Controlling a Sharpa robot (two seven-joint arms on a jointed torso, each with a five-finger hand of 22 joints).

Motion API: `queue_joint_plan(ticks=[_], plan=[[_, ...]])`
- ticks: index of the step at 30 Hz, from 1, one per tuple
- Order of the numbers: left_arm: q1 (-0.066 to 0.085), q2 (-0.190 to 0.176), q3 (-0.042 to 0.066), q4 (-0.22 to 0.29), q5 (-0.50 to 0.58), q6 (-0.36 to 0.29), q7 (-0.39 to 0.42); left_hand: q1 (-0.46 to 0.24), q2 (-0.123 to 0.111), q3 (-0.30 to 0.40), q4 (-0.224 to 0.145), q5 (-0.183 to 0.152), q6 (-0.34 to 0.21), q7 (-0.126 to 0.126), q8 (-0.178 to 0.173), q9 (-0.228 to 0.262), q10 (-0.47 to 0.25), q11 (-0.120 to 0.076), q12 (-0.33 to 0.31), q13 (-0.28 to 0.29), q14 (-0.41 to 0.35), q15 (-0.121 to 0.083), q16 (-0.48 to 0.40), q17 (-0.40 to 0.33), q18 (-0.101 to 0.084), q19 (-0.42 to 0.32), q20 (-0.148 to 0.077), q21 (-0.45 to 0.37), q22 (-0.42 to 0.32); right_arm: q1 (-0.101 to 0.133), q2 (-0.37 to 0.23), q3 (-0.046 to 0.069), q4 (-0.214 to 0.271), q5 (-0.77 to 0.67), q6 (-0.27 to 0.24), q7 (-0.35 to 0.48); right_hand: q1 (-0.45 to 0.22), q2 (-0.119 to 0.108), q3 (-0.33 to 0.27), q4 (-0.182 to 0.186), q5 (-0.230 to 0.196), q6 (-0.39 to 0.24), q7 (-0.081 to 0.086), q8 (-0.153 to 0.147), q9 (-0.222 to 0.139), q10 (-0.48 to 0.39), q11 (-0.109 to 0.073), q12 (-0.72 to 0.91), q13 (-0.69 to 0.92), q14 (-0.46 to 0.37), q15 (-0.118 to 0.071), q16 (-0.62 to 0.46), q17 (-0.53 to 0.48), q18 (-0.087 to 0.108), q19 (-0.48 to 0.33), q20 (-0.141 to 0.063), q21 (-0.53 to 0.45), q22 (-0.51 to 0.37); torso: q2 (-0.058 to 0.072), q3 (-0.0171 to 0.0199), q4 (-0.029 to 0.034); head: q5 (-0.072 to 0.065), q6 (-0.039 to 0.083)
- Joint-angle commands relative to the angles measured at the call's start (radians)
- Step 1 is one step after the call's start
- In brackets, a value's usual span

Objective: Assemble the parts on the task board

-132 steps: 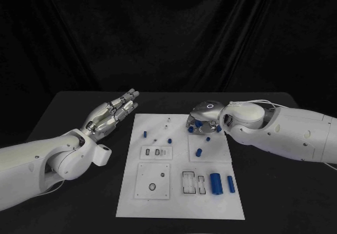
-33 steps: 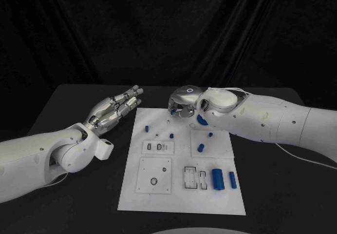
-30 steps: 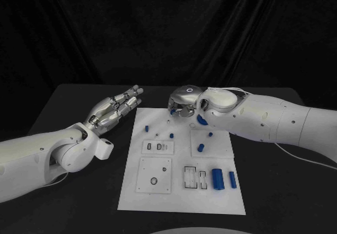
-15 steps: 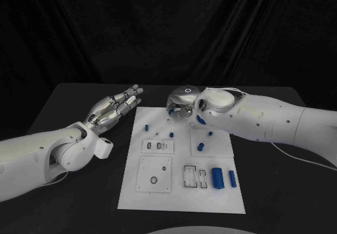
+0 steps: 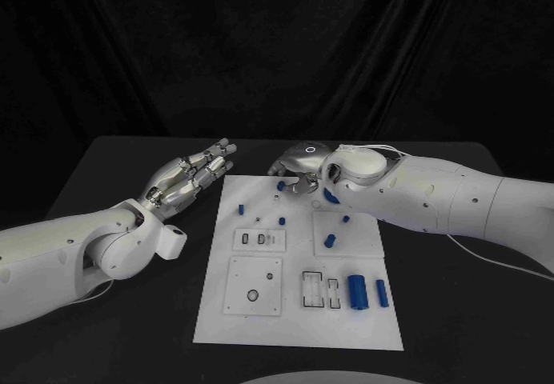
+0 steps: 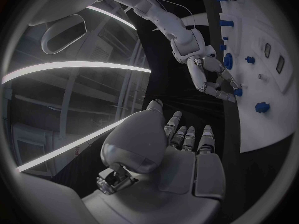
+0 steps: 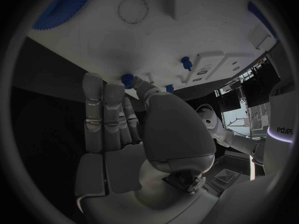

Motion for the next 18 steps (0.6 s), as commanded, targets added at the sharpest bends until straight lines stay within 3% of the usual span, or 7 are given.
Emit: queue_joint_plan(ticks=[1, 2, 4, 7, 11, 15, 18], plan=[[0.003, 0.0, 0.001, 0.001, 0.008, 0.013, 0.11, 0.008, 0.0, 0.004, 0.0, 0.007, 0.01, 0.001, 0.005, 0.002, 0.001, 0.005, -0.002, 0.001, -0.001, 0.006, -0.004, -0.001, 0.009, -0.001, 0.009, -0.006, -0.002, -0.002, -0.009, 0.0, 0.003, -0.008, -0.017, -0.011, -0.002, 0.002, -0.042, 0.0, -0.012, -0.169, -0.018, -0.012, -0.018, -0.089, 0.006, 0.0, 0.001, -0.03, 0.007, -0.021, -0.027, 0.013, -0.032, 0.008, -0.038, -0.025, -0.001, -0.0001, -0.0011, 0.003, 0.002], [0.003, -0.001, 0.001, 0.0, 0.008, 0.013, 0.11, 0.008, 0.0, 0.004, 0.0, 0.007, 0.01, 0.001, 0.005, 0.002, 0.001, 0.005, -0.002, 0.001, -0.001, 0.006, -0.004, -0.001, 0.009, -0.001, 0.009, -0.006, -0.002, -0.001, -0.014, 0.0, 0.004, -0.008, -0.032, -0.008, -0.002, 0.007, -0.062, 0.003, -0.019, -0.256, -0.03, -0.019, -0.025, -0.147, 0.004, 0.0, 0.0, -0.047, 0.008, -0.035, -0.044, 0.017, -0.048, 0.01, -0.059, -0.038, -0.001, -0.0001, -0.0008, 0.003, 0.004], [0.003, -0.002, 0.001, 0.0, 0.008, 0.013, 0.109, 0.008, 0.0, 0.004, 0.0, 0.007, 0.01, 0.001, 0.005, 0.002, 0.001, 0.005, -0.002, 0.001, -0.001, 0.006, -0.004, -0.001, 0.009, -0.001, 0.009, -0.006, -0.002, 0.002, -0.022, 0.0, 0.009, -0.008, -0.057, -0.001, 0.001, 0.009, -0.082, 0.008, -0.023, -0.289, -0.048, -0.02, -0.026, -0.192, 0.002, -0.001, -0.002, -0.06, 0.008, -0.045, -0.058, 0.02, -0.06, 0.011, -0.077, -0.048, -0.001, -0.0001, -0.0005, 0.004, 0.006], [0.003, -0.004, 0.001, 0.0, 0.008, 0.014, 0.109, 0.008, 0.0, 0.004, 0.0, 0.006, 0.012, 0.001, 0.005, 0.002, 0.001, 0.006, -0.002, 0.001, -0.001, 0.007, -0.004, -0.001, 0.009, -0.001, 0.01, -0.006, -0.002, 0.017, -0.047, 0.0, 0.034, -0.008, -0.11, 0.015, 0.0, 0.012, -0.098, 0.018, -0.029, -0.261, -0.035, -0.015, -0.022, -0.198, -0.004, 0.001, -0.001, -0.071, 0.006, -0.058, -0.078, 0.023, -0.069, 0.01, -0.094, -0.059, -0.001, -0.0001, -0.0006, 0.006, 0.01], [0.003, -0.009, 0.001, 0.0, 0.008, 0.012, 0.108, 0.008, 0.0, 0.004, 0.0, 0.006, 0.013, 0.002, 0.006, 0.002, 0.002, 0.006, -0.002, 0.001, -0.001, 0.007, -0.004, -0.001, 0.009, -0.001, 0.011, -0.006, -0.002, 0.052, -0.104, 0.0, 0.104, -0.008, -0.152, 0.022, 0.006, 0.023, -0.116, 0.03, -0.031, -0.205, -0.016, -0.007, -0.016, -0.123, -0.005, 0.029, 0.007, -0.069, 0.005, -0.048, -0.072, 0.021, -0.063, 0.009, -0.091, -0.044, -0.001, 0.0, -0.0009, 0.01, 0.013], [0.003, -0.016, 0.001, 0.002, 0.008, 0.01, 0.107, 0.008, 0.0, 0.004, 0.0, 0.006, 0.013, 0.002, 0.006, 0.002, 0.002, 0.006, -0.002, 0.001, -0.001, 0.007, -0.004, -0.001, 0.009, -0.001, 0.011, -0.006, -0.002, 0.093, -0.19, 0.0, 0.208, -0.008, -0.147, 0.005, 0.012, 0.039, -0.13, 0.033, -0.03, -0.088, 0.006, 0.01, -0.005, -0.071, -0.008, 0.063, 0.008, -0.073, 0.003, -0.056, -0.088, 0.022, -0.063, 0.007, -0.104, -0.042, -0.002, -0.0006, -0.0031, 0.013, 0.012], [0.003, -0.019, 0.001, 0.004, 0.008, 0.009, 0.106, 0.008, -0.001, 0.004, 0.0, 0.006, 0.015, 0.002, 0.006, 0.002, 0.002, 0.007, -0.002, 0.001, -0.001, 0.008, -0.004, -0.001, 0.009, -0.001, 0.011, -0.006, -0.002, 0.109, -0.249, 0.0, 0.271, -0.008, -0.124, -0.016, 0.019, 0.05, -0.134, 0.028, -0.021, -0.054, 0.018, 0.01, -0.004, -0.028, -0.011, 0.088, 0.011, -0.076, 0.001, -0.063, -0.099, 0.023, -0.062, 0.006, -0.112, -0.039, -0.002, -0.0006, -0.0038, 0.013, 0.012]])
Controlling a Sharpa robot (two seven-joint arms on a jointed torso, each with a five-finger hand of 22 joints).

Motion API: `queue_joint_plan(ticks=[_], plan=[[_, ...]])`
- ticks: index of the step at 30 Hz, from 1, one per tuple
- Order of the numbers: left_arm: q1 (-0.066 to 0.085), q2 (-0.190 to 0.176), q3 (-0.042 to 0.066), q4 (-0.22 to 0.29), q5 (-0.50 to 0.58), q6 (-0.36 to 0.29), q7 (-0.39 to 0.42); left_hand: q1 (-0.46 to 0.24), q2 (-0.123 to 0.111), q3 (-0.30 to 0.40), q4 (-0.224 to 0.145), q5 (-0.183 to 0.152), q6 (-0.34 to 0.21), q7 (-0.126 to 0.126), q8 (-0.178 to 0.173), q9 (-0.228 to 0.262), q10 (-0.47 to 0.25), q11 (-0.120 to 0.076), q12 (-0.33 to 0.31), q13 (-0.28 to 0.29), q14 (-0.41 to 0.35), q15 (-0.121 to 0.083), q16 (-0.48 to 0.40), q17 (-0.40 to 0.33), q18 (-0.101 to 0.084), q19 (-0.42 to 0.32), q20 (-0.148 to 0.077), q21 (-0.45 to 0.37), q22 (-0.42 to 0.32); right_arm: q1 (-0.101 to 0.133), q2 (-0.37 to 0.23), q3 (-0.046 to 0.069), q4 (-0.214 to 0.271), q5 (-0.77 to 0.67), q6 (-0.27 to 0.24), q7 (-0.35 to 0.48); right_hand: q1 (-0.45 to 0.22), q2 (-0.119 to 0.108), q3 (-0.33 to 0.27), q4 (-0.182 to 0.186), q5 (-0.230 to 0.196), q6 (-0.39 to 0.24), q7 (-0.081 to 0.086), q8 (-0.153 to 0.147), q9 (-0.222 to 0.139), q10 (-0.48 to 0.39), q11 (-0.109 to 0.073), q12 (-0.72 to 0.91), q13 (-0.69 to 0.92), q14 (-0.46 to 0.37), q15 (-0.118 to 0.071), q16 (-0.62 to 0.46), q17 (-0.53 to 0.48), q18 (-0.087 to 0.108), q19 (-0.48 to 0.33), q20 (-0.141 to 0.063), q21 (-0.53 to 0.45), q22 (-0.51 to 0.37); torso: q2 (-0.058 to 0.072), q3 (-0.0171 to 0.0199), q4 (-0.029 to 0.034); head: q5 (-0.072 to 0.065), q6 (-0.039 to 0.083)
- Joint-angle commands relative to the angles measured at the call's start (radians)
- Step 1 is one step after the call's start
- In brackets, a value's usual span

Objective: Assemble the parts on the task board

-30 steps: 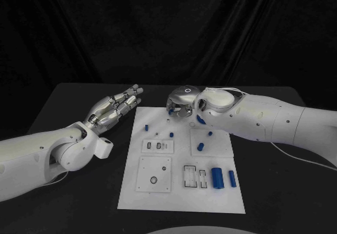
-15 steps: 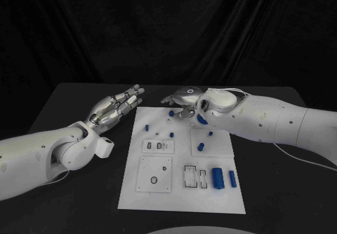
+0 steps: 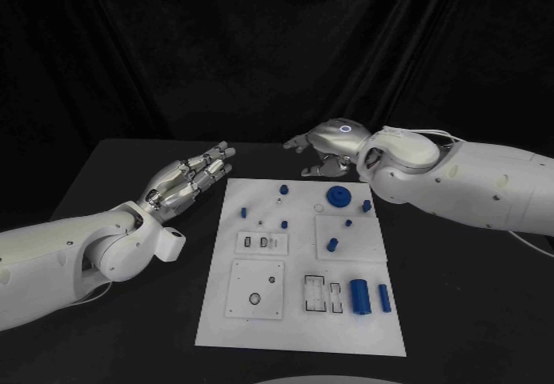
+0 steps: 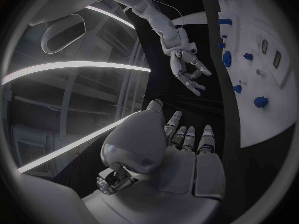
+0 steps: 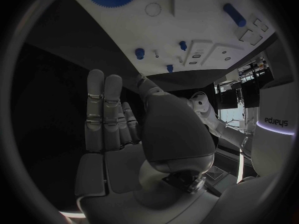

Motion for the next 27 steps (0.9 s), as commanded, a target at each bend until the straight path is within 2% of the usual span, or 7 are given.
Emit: queue_joint_plan(ticks=[1, 6, 11, 14, 18, 21, 27], plan=[[0.003, -0.002, 0.001, 0.005, 0.007, 0.006, 0.106, 0.008, -0.001, 0.004, 0.0, 0.006, 0.008, 0.003, 0.007, 0.002, 0.003, 0.007, -0.002, 0.001, 0.0, 0.008, -0.004, -0.001, 0.009, 0.002, 0.008, -0.006, -0.002, 0.009, -0.043, -0.001, 0.05, -0.006, -0.013, -0.031, 0.007, 0.014, -0.002, -0.006, 0.016, 0.032, 0.01, 0.004, 0.002, 0.039, -0.003, 0.021, 0.004, -0.008, -0.006, -0.016, -0.016, 0.008, 0.002, -0.003, -0.012, -0.002, 0.0, -0.0005, -0.0017, -0.001, -0.001], [0.003, -0.002, 0.001, 0.004, 0.007, 0.007, 0.106, 0.008, -0.001, 0.004, 0.0, 0.006, 0.008, 0.003, 0.007, 0.002, 0.004, 0.008, -0.001, 0.002, 0.0, 0.009, -0.004, -0.001, 0.009, 0.002, 0.009, -0.006, -0.002, 0.015, -0.119, -0.001, 0.097, 0.037, 0.046, -0.049, 0.053, 0.028, 0.052, -0.028, 0.086, 0.201, 0.022, 0.024, 0.017, 0.165, -0.014, 0.074, 0.011, -0.044, -0.012, -0.079, -0.064, 0.01, -0.026, -0.008, -0.053, -0.015, 0.001, -0.0006, 0.0003, -0.008, 0.002], [0.003, -0.003, 0.001, 0.005, 0.007, 0.008, 0.106, 0.008, -0.002, 0.005, 0.0, 0.007, 0.009, 0.004, 0.008, 0.002, 0.006, 0.009, -0.001, 0.002, 0.0, 0.01, -0.004, -0.001, 0.01, 0.002, 0.01, -0.006, -0.002, 0.0, -0.164, -0.001, 0.1, 0.062, 0.083, -0.063, 0.028, 0.01, 0.05, -0.01, 0.043, 0.235, 0.028, 0.019, 0.017, 0.303, -0.05, 0.21, 0.084, -0.068, -0.017, -0.161, -0.108, 0.011, -0.053, -0.011, -0.107, -0.035, 0.001, -0.0016, -0.0005, -0.01, 0.007], [0.003, -0.002, 0.001, 0.004, 0.007, 0.009, 0.106, 0.008, -0.002, 0.005, 0.0, 0.007, 0.009, 0.004, 0.008, 0.002, 0.006, 0.009, -0.001, 0.002, 0.0, 0.01, -0.004, -0.001, 0.01, 0.002, 0.01, -0.006, -0.002, -0.016, -0.182, -0.001, 0.093, 0.069, 0.09, -0.069, -0.017, 0.002, 0.003, 0.015, 0.01, 0.267, 0.026, 0.012, 0.02, 0.204, -0.072, 0.607, 0.401, -0.024, -0.032, -0.193, -0.11, 0.002, -0.011, -0.019, -0.164, -0.061, 0.001, -0.0016, -0.0008, -0.01, 0.006], [0.002, -0.001, 0.001, 0.002, 0.007, 0.011, 0.107, 0.008, -0.002, 0.005, 0.0, 0.007, 0.007, 0.005, 0.008, 0.001, 0.007, 0.01, 0.0, 0.003, 0.0, 0.011, -0.004, -0.001, 0.01, 0.002, 0.01, -0.006, -0.002, -0.036, -0.193, -0.001, 0.085, 0.073, 0.086, -0.077, -0.097, 0.008, -0.046, 0.069, -0.006, 0.281, 0.018, 0.013, 0.032, 0.524, -0.095, 1.269, 1.218, 0.152, -0.043, 0.421, 0.575, -0.04, 0.132, -0.038, 0.125, 0.223, 0.002, -0.0011, -0.0021, -0.008, 0.002], [0.002, 0.0, 0.001, 0.001, 0.007, 0.013, 0.107, 0.008, -0.001, 0.005, 0.0, 0.007, 0.005, 0.005, 0.008, 0.001, 0.008, 0.011, 0.0, 0.003, 0.0, 0.011, -0.004, -0.001, 0.01, 0.002, 0.011, -0.006, -0.002, -0.049, -0.194, -0.001, 0.08, 0.073, 0.086, -0.087, -0.127, 0.013, -0.076, 0.077, 0.0, 0.287, 0.013, 0.016, 0.05, 0.739, -0.097, 1.429, 1.5, 0.229, -0.048, 0.673, 0.866, -0.07, 0.182, -0.042, 0.338, 0.437, 0.002, -0.0003, -0.0028, -0.008, 0.001], [0.002, 0.004, 0.001, -0.003, 0.007, 0.017, 0.106, 0.009, -0.001, 0.006, 0.0, 0.007, 0.004, 0.006, 0.007, 0.001, 0.01, 0.012, 0.0, 0.003, 0.0, 0.012, -0.004, -0.001, 0.01, 0.002, 0.012, -0.006, -0.002, -0.069, -0.192, -0.001, 0.072, 0.053, 0.097, -0.105, -0.157, 0.022, -0.093, 0.082, 0.024, 0.274, 0.011, 0.011, 0.064, 0.739, -0.104, 1.429, 1.5, 0.254, -0.054, 0.72, 0.92, -0.106, 0.264, -0.046, 0.532, 0.619, 0.001, -0.0011, -0.0012, -0.008, -0.001]])
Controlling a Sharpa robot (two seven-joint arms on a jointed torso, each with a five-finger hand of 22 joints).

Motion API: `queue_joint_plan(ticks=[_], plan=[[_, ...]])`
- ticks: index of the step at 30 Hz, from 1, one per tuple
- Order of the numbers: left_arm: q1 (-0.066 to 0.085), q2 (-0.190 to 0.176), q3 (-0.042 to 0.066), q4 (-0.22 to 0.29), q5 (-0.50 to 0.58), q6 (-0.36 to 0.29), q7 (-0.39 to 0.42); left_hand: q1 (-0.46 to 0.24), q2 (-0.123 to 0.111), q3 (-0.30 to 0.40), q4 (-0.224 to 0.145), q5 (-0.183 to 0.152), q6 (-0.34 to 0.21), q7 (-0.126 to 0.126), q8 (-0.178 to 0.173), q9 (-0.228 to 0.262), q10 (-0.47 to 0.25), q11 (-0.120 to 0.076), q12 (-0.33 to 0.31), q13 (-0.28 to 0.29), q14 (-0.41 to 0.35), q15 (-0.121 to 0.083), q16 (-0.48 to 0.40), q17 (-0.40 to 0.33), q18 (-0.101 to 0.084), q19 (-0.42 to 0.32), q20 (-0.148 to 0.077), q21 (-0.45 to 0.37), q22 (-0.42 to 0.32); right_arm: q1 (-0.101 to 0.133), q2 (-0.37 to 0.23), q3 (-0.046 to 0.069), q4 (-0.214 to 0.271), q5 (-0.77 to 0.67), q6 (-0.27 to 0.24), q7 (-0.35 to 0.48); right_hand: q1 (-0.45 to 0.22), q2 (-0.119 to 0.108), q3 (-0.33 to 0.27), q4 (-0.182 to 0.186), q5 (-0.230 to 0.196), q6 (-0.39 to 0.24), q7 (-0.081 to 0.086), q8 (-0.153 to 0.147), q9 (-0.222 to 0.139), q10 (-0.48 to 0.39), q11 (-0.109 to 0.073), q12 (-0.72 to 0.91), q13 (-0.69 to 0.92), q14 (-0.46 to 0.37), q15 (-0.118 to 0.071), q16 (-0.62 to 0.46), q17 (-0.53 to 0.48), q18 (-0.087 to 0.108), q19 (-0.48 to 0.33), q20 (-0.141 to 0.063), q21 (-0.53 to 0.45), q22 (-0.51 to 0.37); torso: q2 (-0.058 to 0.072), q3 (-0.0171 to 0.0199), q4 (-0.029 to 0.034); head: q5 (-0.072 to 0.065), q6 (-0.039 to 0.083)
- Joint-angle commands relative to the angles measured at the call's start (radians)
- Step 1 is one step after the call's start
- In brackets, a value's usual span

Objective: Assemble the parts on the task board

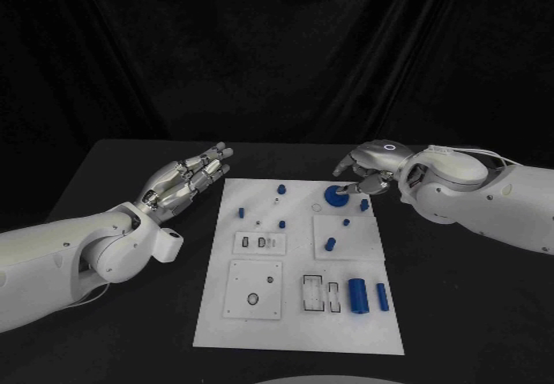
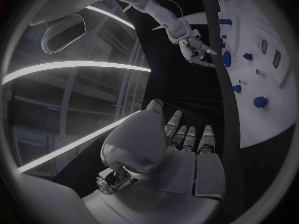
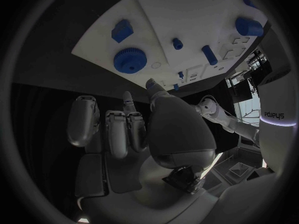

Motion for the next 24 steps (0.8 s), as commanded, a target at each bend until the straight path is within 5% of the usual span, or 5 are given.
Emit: queue_joint_plan(ticks=[1, 10, 18, 24], plan=[[0.002, 0.003, 0.001, 0.0, 0.006, 0.016, 0.105, 0.009, -0.001, 0.006, 0.0, 0.003, 0.001, 0.003, 0.004, 0.0, 0.002, 0.004, 0.0, 0.001, 0.0, 0.005, -0.004, -0.001, 0.01, -0.001, 0.008, -0.006, -0.001, -0.009, 0.001, 0.001, -0.004, -0.012, 0.02, -0.043, -0.009, 0.0, -0.008, -0.001, 0.006, -0.007, -0.004, -0.008, 0.003, 0.109, -0.006, 0.002, 0.263, 0.109, -0.005, 0.002, 0.263, -0.02, 0.016, -0.001, 0.035, 0.072, 0.0, 0.0009, 0.0002, 0.001, -0.001], [0.002, 0.004, 0.001, -0.003, 0.006, 0.02, 0.103, 0.009, -0.001, 0.006, 0.0, 0.003, 0.0, 0.004, 0.004, 0.0, 0.004, 0.006, 0.001, 0.001, 0.0, 0.006, -0.004, -0.001, 0.01, -0.001, 0.009, -0.006, -0.001, -0.028, 0.009, 0.001, -0.02, -0.023, 0.031, -0.056, -0.007, 0.0, -0.007, -0.007, 0.01, -0.019, -0.002, -0.012, 0.004, 0.109, -0.005, 0.002, 0.263, 0.109, -0.006, 0.002, 0.263, -0.021, 0.019, -0.002, 0.045, 0.083, 0.0, -0.0001, 0.0012, 0.002, -0.002], [0.002, 0.006, 0.001, -0.005, 0.006, 0.024, 0.102, 0.009, -0.001, 0.007, 0.0, 0.003, -0.001, 0.005, 0.004, 0.0, 0.005, 0.007, 0.001, 0.002, 0.0, 0.007, -0.004, -0.001, 0.01, -0.001, 0.01, -0.006, -0.001, -0.038, 0.022, 0.001, -0.034, -0.028, 0.039, -0.06, 0.033, 0.007, 0.016, -0.049, 0.1, -0.025, -0.001, -0.008, 0.012, 0.109, -0.004, 0.002, 0.263, 0.109, -0.004, 0.002, 0.263, -0.017, 0.004, 0.0, 0.031, 0.083, -0.001, -0.0005, 0.0016, 0.0, -0.003], [0.002, 0.007, 0.001, -0.007, 0.006, 0.029, 0.1, 0.009, -0.001, 0.007, 0.0, 0.003, -0.001, 0.006, 0.004, 0.0, 0.005, 0.008, 0.001, 0.002, 0.0, 0.008, -0.004, -0.001, 0.01, -0.001, 0.011, -0.006, -0.001, -0.047, 0.037, 0.001, -0.054, -0.031, 0.041, -0.061, 0.044, 0.005, 0.021, -0.061, 0.104, -0.023, 0.0, -0.007, 0.014, 0.109, -0.004, 0.002, 0.263, 0.109, -0.004, 0.002, 0.263, -0.015, -0.001, 0.0, 0.024, 0.079, -0.001, 0.0, 0.0008, -0.002, -0.003]])
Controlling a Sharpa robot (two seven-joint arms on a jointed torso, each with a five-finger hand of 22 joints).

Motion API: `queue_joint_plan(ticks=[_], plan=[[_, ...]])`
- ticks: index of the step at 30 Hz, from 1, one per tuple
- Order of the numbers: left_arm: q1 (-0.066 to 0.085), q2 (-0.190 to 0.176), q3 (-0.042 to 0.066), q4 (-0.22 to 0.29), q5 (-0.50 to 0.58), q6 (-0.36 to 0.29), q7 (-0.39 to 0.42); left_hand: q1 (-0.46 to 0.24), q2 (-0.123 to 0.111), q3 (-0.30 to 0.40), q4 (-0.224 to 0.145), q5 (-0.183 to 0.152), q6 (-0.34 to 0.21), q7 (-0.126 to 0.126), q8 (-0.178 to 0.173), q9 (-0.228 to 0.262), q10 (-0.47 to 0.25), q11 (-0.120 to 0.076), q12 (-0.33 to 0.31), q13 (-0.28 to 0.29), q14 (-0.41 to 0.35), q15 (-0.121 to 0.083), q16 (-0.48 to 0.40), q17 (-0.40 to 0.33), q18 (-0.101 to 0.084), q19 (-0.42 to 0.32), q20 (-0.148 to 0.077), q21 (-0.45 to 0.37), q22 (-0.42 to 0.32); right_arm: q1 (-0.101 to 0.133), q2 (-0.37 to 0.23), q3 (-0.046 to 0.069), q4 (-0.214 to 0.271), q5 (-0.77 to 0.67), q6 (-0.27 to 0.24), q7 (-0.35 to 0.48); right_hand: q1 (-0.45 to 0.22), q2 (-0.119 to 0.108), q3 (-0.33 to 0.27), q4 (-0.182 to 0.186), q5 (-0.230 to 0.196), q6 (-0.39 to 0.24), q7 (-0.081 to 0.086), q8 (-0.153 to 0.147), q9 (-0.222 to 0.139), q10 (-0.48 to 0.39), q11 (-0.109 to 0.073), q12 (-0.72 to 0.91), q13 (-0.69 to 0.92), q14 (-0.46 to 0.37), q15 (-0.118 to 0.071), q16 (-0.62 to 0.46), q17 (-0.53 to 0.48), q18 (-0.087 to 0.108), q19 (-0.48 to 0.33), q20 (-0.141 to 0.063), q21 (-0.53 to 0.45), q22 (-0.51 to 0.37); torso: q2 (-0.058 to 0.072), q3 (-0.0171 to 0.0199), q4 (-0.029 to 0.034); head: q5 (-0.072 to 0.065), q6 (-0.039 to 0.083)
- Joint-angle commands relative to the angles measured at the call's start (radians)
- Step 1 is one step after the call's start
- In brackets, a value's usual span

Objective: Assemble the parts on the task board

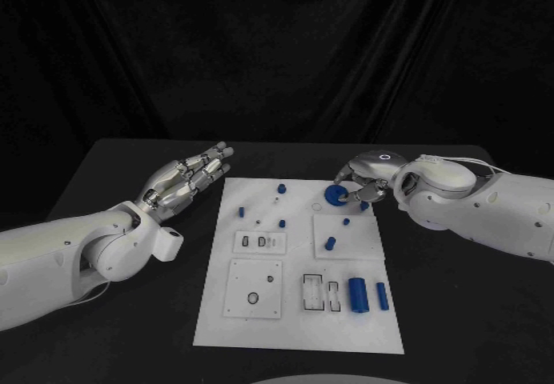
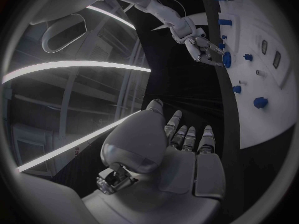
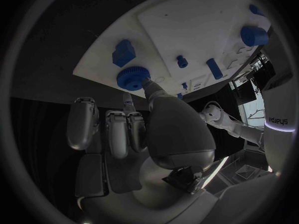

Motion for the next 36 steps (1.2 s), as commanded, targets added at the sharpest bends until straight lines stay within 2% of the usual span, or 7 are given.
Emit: queue_joint_plan(ticks=[1, 11, 16, 23, 27, 33, 36], plan=[[0.002, 0.002, 0.001, 0.0, 0.006, 0.018, 0.1, 0.009, -0.001, 0.007, 0.0, 0.003, -0.001, 0.006, 0.004, 0.0, 0.002, 0.005, 0.001, 0.001, 0.0, 0.009, -0.004, -0.001, 0.01, 0.003, 0.007, -0.006, -0.001, -0.007, 0.007, 0.001, -0.01, -0.015, 0.012, -0.022, 0.011, 0.003, 0.001, -0.007, 0.002, -0.003, 0.0, 0.0, 0.002, 0.106, 0.0, 0.002, 0.263, 0.106, 0.0, 0.002, 0.263, 0.001, -0.009, -0.001, -0.005, 0.075, 0.0, 0.0004, -0.0011, 0.0, 0.001], [0.002, 0.004, 0.001, -0.002, 0.006, 0.025, 0.096, 0.009, 0.0, 0.009, 0.0, 0.003, 0.003, 0.01, 0.006, 0.001, 0.004, 0.009, 0.002, 0.002, 0.0, 0.012, -0.004, -0.001, 0.01, 0.003, 0.01, -0.005, -0.001, -0.022, 0.027, 0.001, -0.034, -0.023, 0.027, -0.017, 0.02, 0.009, 0.015, -0.021, 0.032, 0.033, 0.006, 0.019, 0.017, 0.106, 0.005, 0.002, 0.263, 0.106, 0.003, 0.002, 0.263, 0.004, -0.018, 0.002, -0.02, 0.069, 0.0, 0.0002, -0.001, 0.002, 0.0], [0.002, 0.004, 0.001, -0.003, 0.006, 0.027, 0.095, 0.009, 0.0, 0.01, -0.001, 0.003, 0.004, 0.012, 0.008, 0.001, 0.009, 0.012, 0.003, 0.003, 0.0, 0.015, -0.004, -0.001, 0.01, 0.005, 0.012, -0.004, 0.0, -0.025, 0.03, 0.001, -0.04, -0.024, 0.037, -0.016, 0.03, 0.006, 0.03, -0.036, 0.072, 0.053, 0.01, 0.026, 0.027, 0.106, 0.008, 0.002, 0.263, 0.106, 0.005, 0.002, 0.263, 0.004, -0.019, 0.004, -0.024, 0.071, 0.0, 0.0, -0.0004, 0.002, -0.001], [0.002, 0.005, 0.001, -0.004, 0.006, 0.031, 0.093, 0.009, 0.0, 0.011, -0.001, 0.003, 0.004, 0.013, 0.009, 0.001, 0.012, 0.013, 0.003, 0.003, 0.0, 0.016, -0.004, -0.001, 0.01, 0.006, 0.014, -0.003, 0.001, -0.028, 0.031, 0.001, -0.042, -0.024, 0.04, -0.004, 0.063, 0.0, 0.065, -0.076, 0.126, 0.122, 0.011, 0.069, 0.071, 0.106, 0.009, 0.002, 0.263, 0.106, 0.005, 0.002, 0.263, 0.005, -0.021, 0.005, -0.032, 0.074, 0.001, 0.0003, -0.0001, 0.004, -0.002], [0.002, 0.005, 0.001, -0.005, 0.006, 0.034, 0.091, 0.009, 0.0, 0.011, -0.001, 0.003, 0.003, 0.014, 0.009, 0.001, 0.012, 0.014, 0.003, 0.003, 0.0, 0.017, -0.004, -0.001, 0.01, 0.006, 0.014, -0.003, 0.001, -0.028, 0.031, 0.001, -0.039, -0.024, 0.039, 0.004, 0.076, -0.002, 0.075, -0.092, 0.137, 0.139, 0.012, 0.089, 0.093, 0.106, 0.011, 0.002, 0.263, 0.106, 0.006, 0.002, 0.263, 0.005, -0.019, 0.005, -0.032, 0.077, 0.0, -0.0001, -0.0004, 0.005, -0.002], [0.002, 0.004, 0.001, -0.005, 0.006, 0.035, 0.089, 0.01, 0.0, 0.012, -0.002, 0.004, 0.003, 0.014, 0.009, 0.001, 0.012, 0.014, 0.003, 0.003, 0.0, 0.017, -0.004, -0.001, 0.01, 0.006, 0.015, -0.003, 0.002, -0.028, 0.03, 0.001, -0.033, -0.024, 0.025, 0.014, 0.077, -0.003, 0.077, -0.098, 0.137, 0.15, 0.011, 0.105, 0.112, 0.106, 0.01, 0.002, 0.263, 0.106, 0.005, 0.002, 0.263, 0.005, -0.019, 0.005, -0.033, 0.078, 0.0, -0.0001, -0.0012, 0.007, -0.002], [0.002, 0.004, 0.001, -0.004, 0.006, 0.035, 0.089, 0.011, 0.0, 0.013, -0.003, 0.006, 0.002, 0.014, 0.009, 0.001, 0.012, 0.014, 0.003, 0.003, 0.0, 0.018, -0.004, -0.001, 0.01, 0.007, 0.017, -0.002, 0.002, -0.028, 0.029, 0.001, -0.03, -0.024, 0.015, 0.018, 0.074, -0.002, 0.075, -0.102, 0.136, 0.16, 0.008, 0.13, 0.138, 0.106, 0.008, 0.002, 0.263, 0.106, 0.004, 0.002, 0.263, 0.005, -0.016, 0.004, -0.033, 0.081, 0.0, -0.0001, -0.0009, 0.007, -0.001]])
